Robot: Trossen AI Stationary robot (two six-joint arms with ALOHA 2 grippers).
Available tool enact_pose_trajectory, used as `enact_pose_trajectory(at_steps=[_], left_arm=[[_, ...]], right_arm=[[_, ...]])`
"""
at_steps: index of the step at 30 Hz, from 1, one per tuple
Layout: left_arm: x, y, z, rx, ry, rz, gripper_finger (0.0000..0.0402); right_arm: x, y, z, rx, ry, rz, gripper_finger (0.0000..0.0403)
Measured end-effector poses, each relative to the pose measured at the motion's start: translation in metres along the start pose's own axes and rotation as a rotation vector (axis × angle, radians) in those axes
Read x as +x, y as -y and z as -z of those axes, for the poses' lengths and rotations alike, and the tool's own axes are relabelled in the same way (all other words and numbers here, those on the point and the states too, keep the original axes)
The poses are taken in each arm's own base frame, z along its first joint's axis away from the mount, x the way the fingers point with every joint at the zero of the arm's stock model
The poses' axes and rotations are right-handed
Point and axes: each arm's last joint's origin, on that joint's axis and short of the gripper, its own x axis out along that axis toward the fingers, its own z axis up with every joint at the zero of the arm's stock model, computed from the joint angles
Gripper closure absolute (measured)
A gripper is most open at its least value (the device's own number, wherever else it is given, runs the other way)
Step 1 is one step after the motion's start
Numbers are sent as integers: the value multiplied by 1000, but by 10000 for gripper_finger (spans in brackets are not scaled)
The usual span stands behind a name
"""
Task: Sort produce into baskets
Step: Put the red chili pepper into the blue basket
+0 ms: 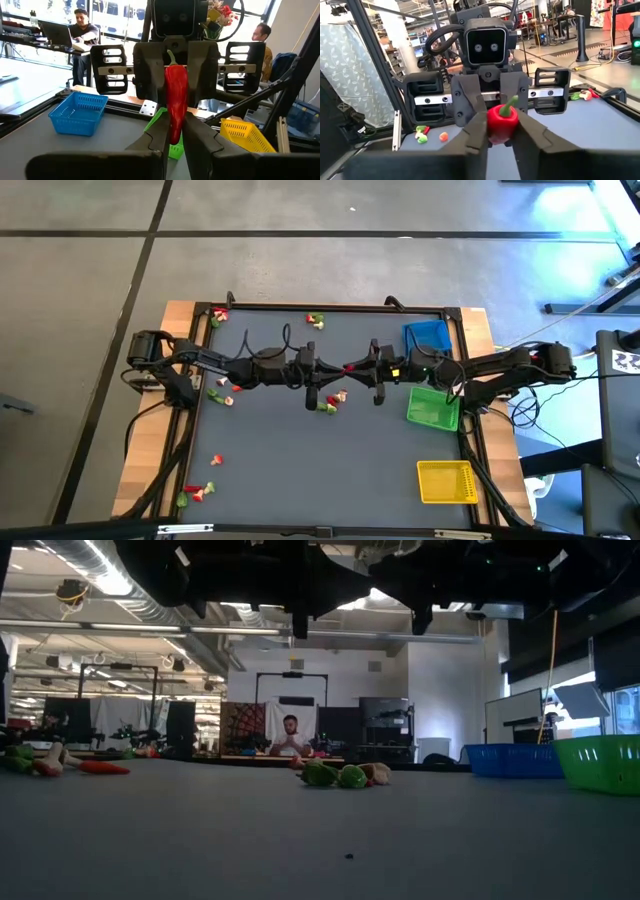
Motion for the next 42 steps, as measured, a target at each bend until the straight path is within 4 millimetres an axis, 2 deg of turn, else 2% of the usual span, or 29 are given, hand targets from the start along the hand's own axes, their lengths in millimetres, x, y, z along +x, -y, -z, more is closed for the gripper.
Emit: enact_pose_trajectory(at_steps=[4, 11, 15, 18, 23, 27, 34, 38, 42], left_arm=[[0, 0, 0, 18, -1, -1, 357], [0, 0, 0, -14, -1, -2, 356], [0, 0, -1, -26, -2, 2, 353], [0, -1, -1, -28, 0, 1, 328], [0, 0, -1, -54, -3, 18, 261], [-1, -1, 5, -33, -69, 16, 232], [-4, -3, 22, -53, -245, -18, 228], [-6, -5, 29, -52, -322, -35, 233], [-8, -6, 35, -49, -382, -53, 237]], right_arm=[[0, 1, 0, -1, -7, 3, 376], [0, 0, 0, 1, -7, 3, 354], [0, 0, 0, 1, -8, 3, 357], [0, 1, 1, 2, -17, 4, 363], [2, 0, -2, -7, -24, 2, 361], [7, 0, -8, -49, -71, 31, 360], [7, 0, -26, -147, -294, 219, 359], [-1, 1, -39, -230, -449, 382, 359], [-11, 7, -42, -312, -627, 559, 359]])
